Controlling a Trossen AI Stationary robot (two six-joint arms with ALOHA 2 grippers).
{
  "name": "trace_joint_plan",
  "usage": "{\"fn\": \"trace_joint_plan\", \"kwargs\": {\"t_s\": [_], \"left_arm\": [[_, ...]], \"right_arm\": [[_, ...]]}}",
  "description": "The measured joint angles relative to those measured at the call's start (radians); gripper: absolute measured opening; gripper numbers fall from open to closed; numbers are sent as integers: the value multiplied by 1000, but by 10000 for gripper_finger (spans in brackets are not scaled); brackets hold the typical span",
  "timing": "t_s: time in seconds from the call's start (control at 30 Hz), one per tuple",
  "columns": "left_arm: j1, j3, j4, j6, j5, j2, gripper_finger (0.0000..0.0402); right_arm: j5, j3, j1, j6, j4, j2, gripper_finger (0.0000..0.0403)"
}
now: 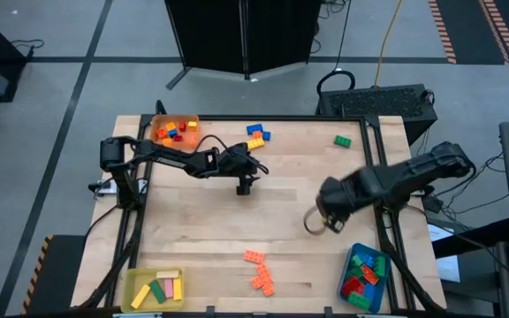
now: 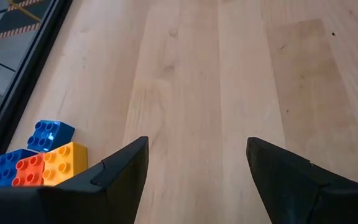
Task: Sort blocks by size
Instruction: Put the orange 8 stud game piece into the blue bin
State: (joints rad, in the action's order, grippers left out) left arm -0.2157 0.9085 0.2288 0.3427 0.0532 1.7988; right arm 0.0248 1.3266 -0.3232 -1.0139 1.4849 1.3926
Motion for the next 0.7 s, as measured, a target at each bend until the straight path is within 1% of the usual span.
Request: {"fn": "trace_joint_plan", "kwargs": {"t_s": [0.17,0.3,0.4,0.57,0.7], "left_arm": [[0,0,8,2,0,0,272],[0,0,28,2,0,0,272],[0,0,32,2,0,0,272],[1,0,47,-7,0,0,272],[3,0,58,-22,0,0,272]], "right_arm": [[-28,0,-191,-229,-21,0,118],[-25,0,-322,-399,-104,0,118],[-3,0,-400,-516,-166,10,118],[-8,0,-504,-623,-205,70,118],[-57,0,-569,-627,-271,134,122]]}}
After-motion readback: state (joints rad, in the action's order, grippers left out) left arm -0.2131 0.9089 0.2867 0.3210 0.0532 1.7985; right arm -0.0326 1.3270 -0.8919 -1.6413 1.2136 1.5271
